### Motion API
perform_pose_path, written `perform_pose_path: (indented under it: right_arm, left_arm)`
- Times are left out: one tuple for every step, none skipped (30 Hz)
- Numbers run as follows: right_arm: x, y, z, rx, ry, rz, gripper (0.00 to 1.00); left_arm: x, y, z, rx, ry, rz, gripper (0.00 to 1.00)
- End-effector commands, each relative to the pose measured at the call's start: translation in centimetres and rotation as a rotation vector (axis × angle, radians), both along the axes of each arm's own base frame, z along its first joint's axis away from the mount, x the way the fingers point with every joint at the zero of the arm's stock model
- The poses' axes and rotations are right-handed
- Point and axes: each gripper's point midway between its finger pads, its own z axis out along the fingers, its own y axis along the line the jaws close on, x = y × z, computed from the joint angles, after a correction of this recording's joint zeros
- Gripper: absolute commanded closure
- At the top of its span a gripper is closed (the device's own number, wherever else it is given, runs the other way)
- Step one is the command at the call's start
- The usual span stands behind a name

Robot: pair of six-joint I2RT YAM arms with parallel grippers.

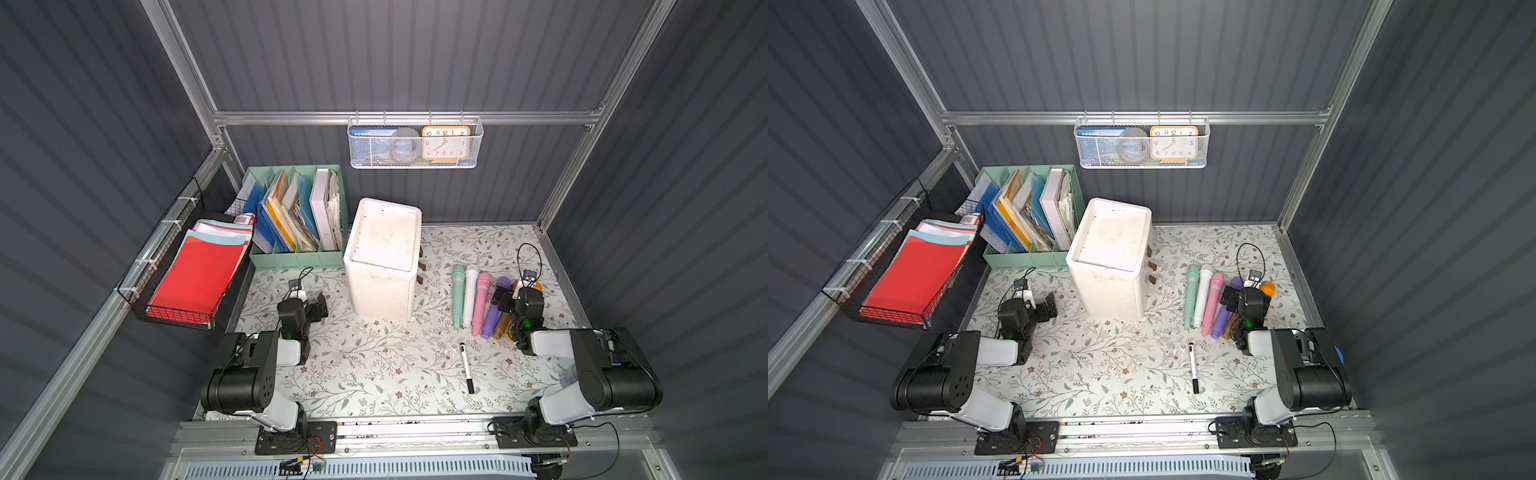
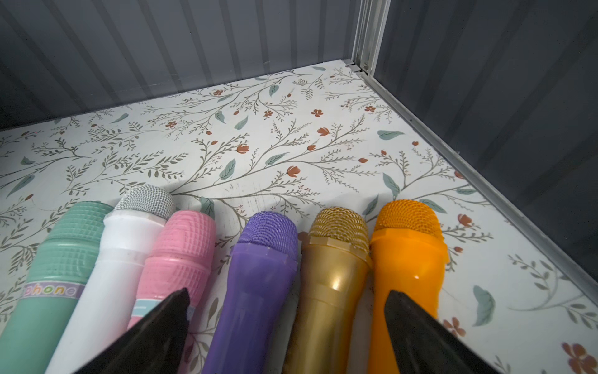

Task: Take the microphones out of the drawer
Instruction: Reset both arms

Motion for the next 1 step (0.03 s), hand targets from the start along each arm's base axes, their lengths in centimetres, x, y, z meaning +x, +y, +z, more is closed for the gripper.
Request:
perform_pose_path:
  right_arm:
    - [0.31, -0.14, 0.83, -0.005, -0.023, -0.009, 0.01]
  left_arm:
    - [0.52, -0.14, 0.99, -0.01, -0.034, -0.011, 0.0]
